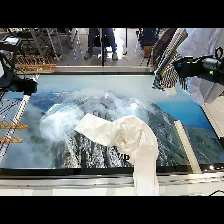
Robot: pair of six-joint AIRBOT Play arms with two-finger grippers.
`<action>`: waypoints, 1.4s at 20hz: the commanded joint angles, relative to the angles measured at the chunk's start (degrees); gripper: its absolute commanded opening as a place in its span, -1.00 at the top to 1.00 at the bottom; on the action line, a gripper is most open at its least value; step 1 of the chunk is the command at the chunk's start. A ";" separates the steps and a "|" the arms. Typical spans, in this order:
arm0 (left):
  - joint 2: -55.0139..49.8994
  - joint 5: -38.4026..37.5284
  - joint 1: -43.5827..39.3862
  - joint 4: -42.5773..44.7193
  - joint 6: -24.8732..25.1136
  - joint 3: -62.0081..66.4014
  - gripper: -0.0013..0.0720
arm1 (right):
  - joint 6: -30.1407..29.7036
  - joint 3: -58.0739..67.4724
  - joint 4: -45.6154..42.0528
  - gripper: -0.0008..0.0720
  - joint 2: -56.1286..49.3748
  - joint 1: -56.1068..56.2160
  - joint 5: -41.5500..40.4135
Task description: Fold the clothes and pants, and hang the long-sleeved shirts on hangers.
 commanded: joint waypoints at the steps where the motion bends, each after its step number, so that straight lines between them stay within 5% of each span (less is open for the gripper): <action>1: -0.02 0.00 0.04 0.02 0.02 -0.02 -0.37 | 0.02 -0.02 0.00 -0.59 -0.02 0.07 0.00; 17: -0.11 1.01 0.04 -0.52 -1.27 -0.02 -0.37 | 0.55 0.00 2.93 -0.59 0.07 0.07 -0.28; 20: -0.48 2.51 0.00 -3.34 -2.60 -0.02 -0.37 | 0.55 0.15 1.25 -0.57 1.11 0.04 4.92; 21: -0.70 2.56 0.02 -4.28 -2.60 -0.02 -0.37 | 0.50 0.17 -1.84 -0.33 1.60 0.04 6.54; 22: -0.87 2.56 0.00 -4.35 -2.60 -0.02 -0.37 | 0.31 0.17 -5.73 0.33 2.38 0.02 8.17; 23: -1.07 2.62 0.00 -4.85 -2.62 -0.02 -0.37 | 0.17 0.17 -9.29 0.62 3.15 -0.13 9.66; 24: -1.42 2.67 0.02 -5.95 -2.60 -0.02 -0.37 | 0.33 0.17 -12.79 0.46 3.96 -0.61 11.13; 26: -2.34 1.68 0.00 -8.63 -2.60 -0.07 -0.37 | 3.41 0.15 -16.72 -0.23 5.20 -2.69 15.82; 28: -3.89 -1.42 0.02 -18.08 -2.47 -0.15 -0.45 | 9.46 0.09 -16.92 -0.57 5.18 -6.23 20.37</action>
